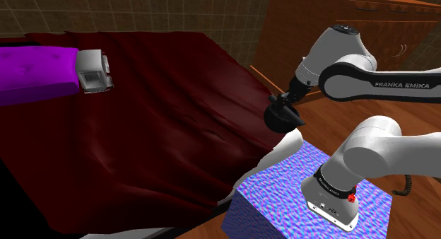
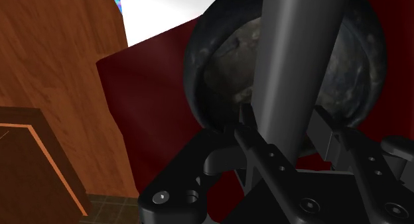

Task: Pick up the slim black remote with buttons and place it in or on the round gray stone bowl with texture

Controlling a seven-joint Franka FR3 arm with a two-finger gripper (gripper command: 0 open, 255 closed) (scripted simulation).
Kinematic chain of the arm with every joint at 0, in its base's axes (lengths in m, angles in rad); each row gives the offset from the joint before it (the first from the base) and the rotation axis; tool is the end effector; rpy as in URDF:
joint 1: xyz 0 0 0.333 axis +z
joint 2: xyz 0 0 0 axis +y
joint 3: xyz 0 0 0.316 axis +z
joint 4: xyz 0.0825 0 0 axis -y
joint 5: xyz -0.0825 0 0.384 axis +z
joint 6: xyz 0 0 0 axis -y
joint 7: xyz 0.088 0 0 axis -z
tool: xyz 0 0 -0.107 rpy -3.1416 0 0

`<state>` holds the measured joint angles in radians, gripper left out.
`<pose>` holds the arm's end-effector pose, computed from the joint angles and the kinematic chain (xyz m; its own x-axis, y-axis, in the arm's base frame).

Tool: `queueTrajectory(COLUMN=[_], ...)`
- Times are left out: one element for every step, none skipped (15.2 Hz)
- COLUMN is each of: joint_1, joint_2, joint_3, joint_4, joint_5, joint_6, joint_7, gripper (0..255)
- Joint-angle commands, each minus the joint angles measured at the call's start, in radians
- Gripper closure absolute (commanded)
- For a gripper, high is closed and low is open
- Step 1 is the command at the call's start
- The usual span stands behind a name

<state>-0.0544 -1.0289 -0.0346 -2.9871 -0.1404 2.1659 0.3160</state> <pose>0.2656 -0.0271 0.4115 0.9248 -0.3075 0.2241 -0.3223 -0.9461 0.0321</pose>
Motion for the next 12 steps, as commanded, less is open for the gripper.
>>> queueTrajectory(joint_1=[0.000, 0.000, 0.000, 0.000, 0.000, 0.000, 0.000, 0.004, 0.008, 0.012, 0.015, 0.015], joint_2=[0.000, 0.000, 0.000, 0.000, 0.000, 0.000, 0.000, -0.024, -0.045, -0.062, -0.073, -0.073], joint_3=[0.000, 0.000, 0.000, 0.000, 0.000, 0.000, 0.000, 0.004, 0.008, 0.012, 0.015, 0.015], joint_4=[-0.001, -0.001, -0.001, -0.001, -0.001, -0.001, -0.001, 0.023, 0.047, 0.073, 0.095, 0.095], joint_5=[0.000, 0.000, 0.000, 0.000, 0.000, 0.000, 0.000, 0.005, 0.011, 0.016, 0.020, 0.020], joint_6=[0.000, 0.000, 0.000, 0.000, 0.000, 0.000, 0.000, -0.048, -0.093, -0.137, -0.169, -0.169], joint_7=[0.000, 0.000, 0.000, 0.000, 0.000, 0.000, 0.000, -0.001, -0.002, -0.003, -0.003, -0.003], gripper=[255, 0, 0, 0, 0, 0, 0, 0, 0, 0, 0, 0])
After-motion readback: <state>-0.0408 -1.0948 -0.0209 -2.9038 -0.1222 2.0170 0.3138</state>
